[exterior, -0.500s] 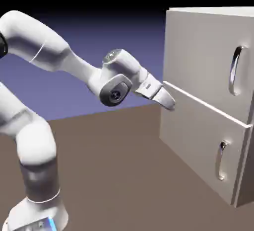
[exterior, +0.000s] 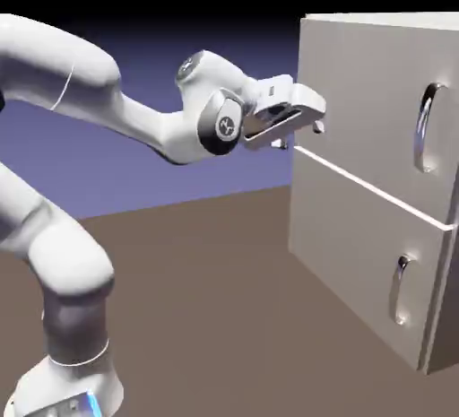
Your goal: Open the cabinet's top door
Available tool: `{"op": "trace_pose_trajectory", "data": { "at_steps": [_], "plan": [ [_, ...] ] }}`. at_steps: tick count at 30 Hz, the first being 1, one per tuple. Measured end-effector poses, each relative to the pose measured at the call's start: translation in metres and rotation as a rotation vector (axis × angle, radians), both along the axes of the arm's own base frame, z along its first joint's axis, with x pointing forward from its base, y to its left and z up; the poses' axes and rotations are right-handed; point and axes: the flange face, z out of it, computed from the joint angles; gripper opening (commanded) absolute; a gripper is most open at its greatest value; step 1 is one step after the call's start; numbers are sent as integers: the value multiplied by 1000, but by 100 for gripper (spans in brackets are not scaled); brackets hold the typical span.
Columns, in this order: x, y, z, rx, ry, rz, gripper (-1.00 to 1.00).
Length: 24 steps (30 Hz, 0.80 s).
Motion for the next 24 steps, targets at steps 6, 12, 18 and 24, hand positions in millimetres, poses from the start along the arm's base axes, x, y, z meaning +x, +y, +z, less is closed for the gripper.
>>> {"op": "trace_pose_trajectory", "data": {
  "at_steps": [6,12,18,24],
  "plan": [
    [-2,-4,26,-245,-105,141,0],
    [-3,-15,44,-496,-204,252,0],
    [-1,-31,55,-754,-291,337,0],
    [5,-53,57,-1017,-360,401,0]
  ]
}}
